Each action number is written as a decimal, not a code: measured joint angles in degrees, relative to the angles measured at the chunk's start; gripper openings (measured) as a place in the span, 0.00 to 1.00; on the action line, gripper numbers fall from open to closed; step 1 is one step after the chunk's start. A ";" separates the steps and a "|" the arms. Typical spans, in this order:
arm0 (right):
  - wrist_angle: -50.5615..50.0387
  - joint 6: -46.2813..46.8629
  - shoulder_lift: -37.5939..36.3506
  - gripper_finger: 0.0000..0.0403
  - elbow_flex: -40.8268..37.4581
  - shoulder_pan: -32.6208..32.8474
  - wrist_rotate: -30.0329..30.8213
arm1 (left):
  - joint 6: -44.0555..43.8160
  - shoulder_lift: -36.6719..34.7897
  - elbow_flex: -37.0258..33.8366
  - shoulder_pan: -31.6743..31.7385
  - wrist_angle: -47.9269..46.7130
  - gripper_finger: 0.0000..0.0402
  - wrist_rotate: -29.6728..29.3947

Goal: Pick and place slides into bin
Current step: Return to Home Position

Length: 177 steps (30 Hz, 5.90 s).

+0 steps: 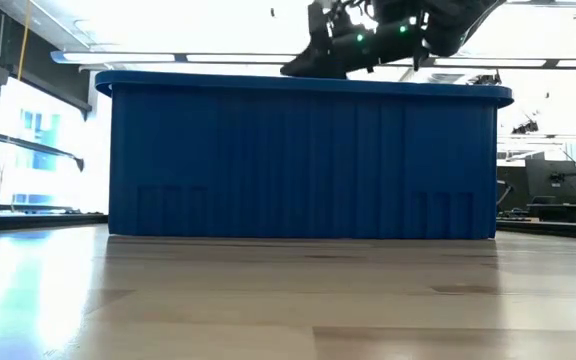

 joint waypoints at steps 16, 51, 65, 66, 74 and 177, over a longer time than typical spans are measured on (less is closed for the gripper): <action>-11.05 11.79 -16.46 0.17 0.05 4.58 -21.07 | 2.13 -0.03 0.00 0.06 -0.09 0.40 1.70; -58.52 16.81 -28.78 0.16 -0.11 49.77 48.63 | 2.14 -59.79 -69.54 5.99 55.35 0.40 8.82; -46.32 2.77 -22.78 0.15 -0.13 46.99 40.47 | 12.25 -64.17 -91.68 6.04 87.95 0.40 19.80; -46.61 2.08 -23.08 0.15 -0.13 46.11 39.53 | 12.88 -64.27 -91.60 6.03 88.21 0.40 19.57; -54.73 3.03 -27.36 0.16 -0.14 40.27 32.83 | 17.66 -70.62 -90.10 7.26 85.39 0.40 20.12; -26.06 -5.97 -78.51 0.16 -46.95 34.86 15.71 | 7.24 -90.73 -105.59 20.63 88.44 0.40 29.74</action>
